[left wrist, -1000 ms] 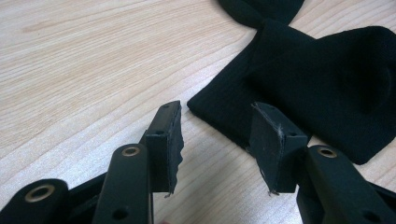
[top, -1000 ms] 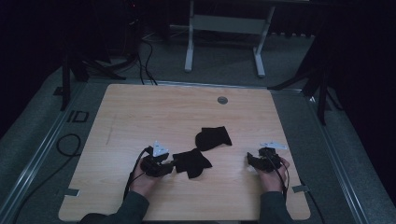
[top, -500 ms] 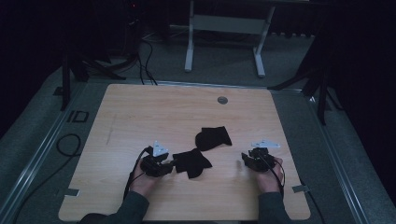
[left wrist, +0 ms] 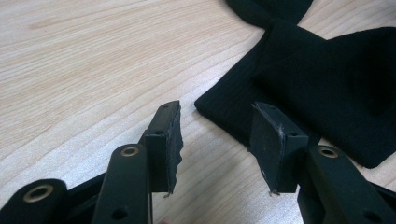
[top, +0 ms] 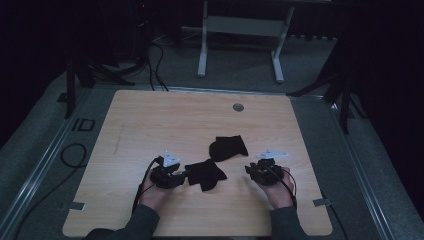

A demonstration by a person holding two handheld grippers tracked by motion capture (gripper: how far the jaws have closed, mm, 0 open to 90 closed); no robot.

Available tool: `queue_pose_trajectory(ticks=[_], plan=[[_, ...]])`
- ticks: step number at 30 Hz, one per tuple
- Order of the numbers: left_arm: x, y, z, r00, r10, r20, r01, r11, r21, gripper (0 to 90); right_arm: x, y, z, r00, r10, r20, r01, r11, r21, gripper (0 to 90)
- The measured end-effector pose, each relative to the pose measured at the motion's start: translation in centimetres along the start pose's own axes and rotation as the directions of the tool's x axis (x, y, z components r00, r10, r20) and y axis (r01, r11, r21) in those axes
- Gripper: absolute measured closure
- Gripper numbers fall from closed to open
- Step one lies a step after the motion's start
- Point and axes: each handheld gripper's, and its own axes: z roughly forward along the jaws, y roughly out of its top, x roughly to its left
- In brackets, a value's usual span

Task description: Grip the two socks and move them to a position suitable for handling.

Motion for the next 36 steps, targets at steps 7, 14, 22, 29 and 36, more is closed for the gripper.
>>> queue_pose_trajectory(ticks=[7,14,22,29,36], plan=[[0.0,0.0,0.0,1.0000,0.002,0.000,-0.002,1.0000,-0.001,53.6,2.1,0.8,-0.1,0.9978,-0.047,-0.046,0.047,0.999,-0.011,71.0],[-0.1,-0.1,0.1,1.0000,0.001,-0.004,-0.001,1.0000,0.000,53.5,3.9,1.2,0.5,0.9912,-0.080,-0.106,0.080,0.997,-0.008,67.7],[-0.1,-0.1,0.1,1.0000,0.006,-0.004,-0.006,1.0000,0.003,53.6,6.2,1.6,1.1,0.9787,-0.118,-0.168,0.119,0.993,-0.004,64.6],[-0.2,-0.1,0.0,0.9999,0.010,-0.004,-0.010,0.9999,0.004,53.7,7.8,1.5,2.4,0.9745,-0.127,-0.185,0.132,0.991,0.019,58.0],[-0.6,-0.1,-0.2,0.9997,0.025,0.003,-0.025,0.9997,0.000,55.0,8.1,1.3,3.3,0.9755,-0.120,-0.184,0.129,0.991,0.035,58.4]])
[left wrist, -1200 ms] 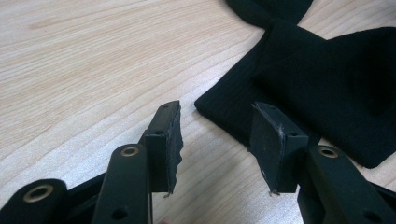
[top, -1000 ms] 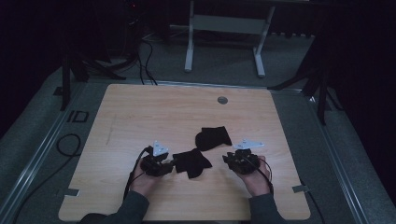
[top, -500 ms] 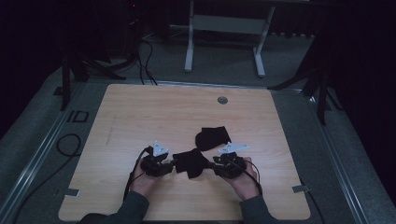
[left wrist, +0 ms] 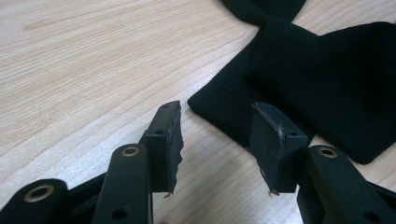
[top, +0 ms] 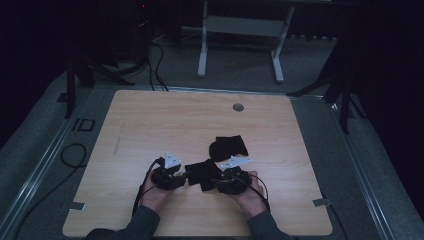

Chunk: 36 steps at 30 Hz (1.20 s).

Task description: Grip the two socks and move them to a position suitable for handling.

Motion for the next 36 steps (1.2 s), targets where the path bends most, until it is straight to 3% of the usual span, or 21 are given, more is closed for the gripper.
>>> queue_pose_trajectory(ticks=[6,10,17,26,36], plan=[[-0.3,0.0,-0.1,0.9999,0.008,0.007,-0.008,1.0000,0.001,58.7,-0.3,-0.3,0.7,0.9990,0.026,-0.036,-0.026,1.000,0.006,80.1],[-0.5,0.0,-0.2,0.9997,0.022,0.010,-0.022,0.9998,0.001,62.1,-0.2,-0.3,0.4,0.9986,0.029,-0.045,-0.030,0.999,-0.011,86.2],[-0.9,-0.1,-0.3,0.9990,0.039,0.021,-0.039,0.9993,-0.001,69.7,-0.1,-0.1,0.0,0.9973,0.039,-0.061,-0.041,0.999,-0.029,87.7],[-2.2,-0.1,-0.3,0.9954,0.083,0.048,-0.082,0.9966,-0.007,88.6,0.0,0.1,-0.5,0.9963,0.044,-0.074,-0.048,0.998,-0.052,87.8],[-3.9,-0.2,0.1,0.9889,0.117,0.092,-0.120,0.9926,0.023,90.0,-0.1,0.1,-0.6,0.9961,0.050,-0.072,-0.054,0.997,-0.057,87.8]])
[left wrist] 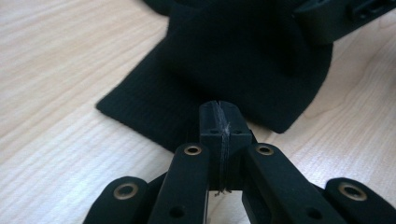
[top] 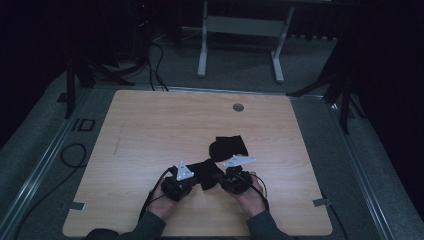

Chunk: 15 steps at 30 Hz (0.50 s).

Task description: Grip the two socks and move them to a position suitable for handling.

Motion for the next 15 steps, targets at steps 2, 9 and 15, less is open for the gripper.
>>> queue_pose_trajectory(ticks=[2,9,15], plan=[[0.0,-0.1,0.2,1.0000,-0.002,-0.006,0.002,0.9999,0.013,90.0,-0.1,0.0,0.0,1.0000,0.001,0.002,-0.001,1.000,0.002,87.9],[0.6,-0.3,0.5,0.9991,-0.033,-0.027,0.034,0.9989,0.034,89.9,-0.1,0.1,-0.5,1.0000,0.000,0.004,0.000,1.000,-0.013,87.8],[1.1,-0.4,0.4,0.9971,-0.063,-0.042,0.065,0.9973,0.036,89.6,-0.2,0.4,-1.4,1.0000,-0.001,0.009,0.001,1.000,-0.029,87.9]])
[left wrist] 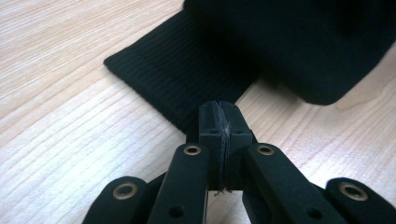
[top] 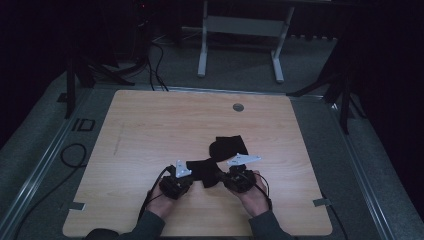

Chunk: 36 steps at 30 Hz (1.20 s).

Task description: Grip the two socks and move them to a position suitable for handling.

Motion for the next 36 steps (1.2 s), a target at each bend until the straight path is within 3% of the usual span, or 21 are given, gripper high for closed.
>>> queue_pose_trajectory(ticks=[7,17,30,36], plan=[[0.1,0.5,-0.3,0.9999,0.005,0.010,-0.004,0.9961,-0.089,85.0,0.1,0.1,-0.1,1.0000,-0.005,-0.004,0.005,1.000,-0.005,87.9],[0.6,0.4,0.5,0.9999,-0.003,-0.010,0.002,0.9984,-0.057,85.1,0.3,0.5,-1.4,0.9999,-0.014,0.003,0.014,0.999,-0.034,87.8],[2.3,0.3,-0.2,0.9990,-0.038,-0.023,0.038,0.9992,-0.017,84.8,-3.1,-0.1,-4.4,0.9946,0.069,0.077,-0.062,0.995,-0.082,87.8],[3.2,0.1,-0.7,0.9967,-0.070,-0.041,0.070,0.9975,-0.005,84.9,-3.7,-0.4,-5.0,0.9915,0.093,0.091,-0.085,0.993,-0.079,87.8]])
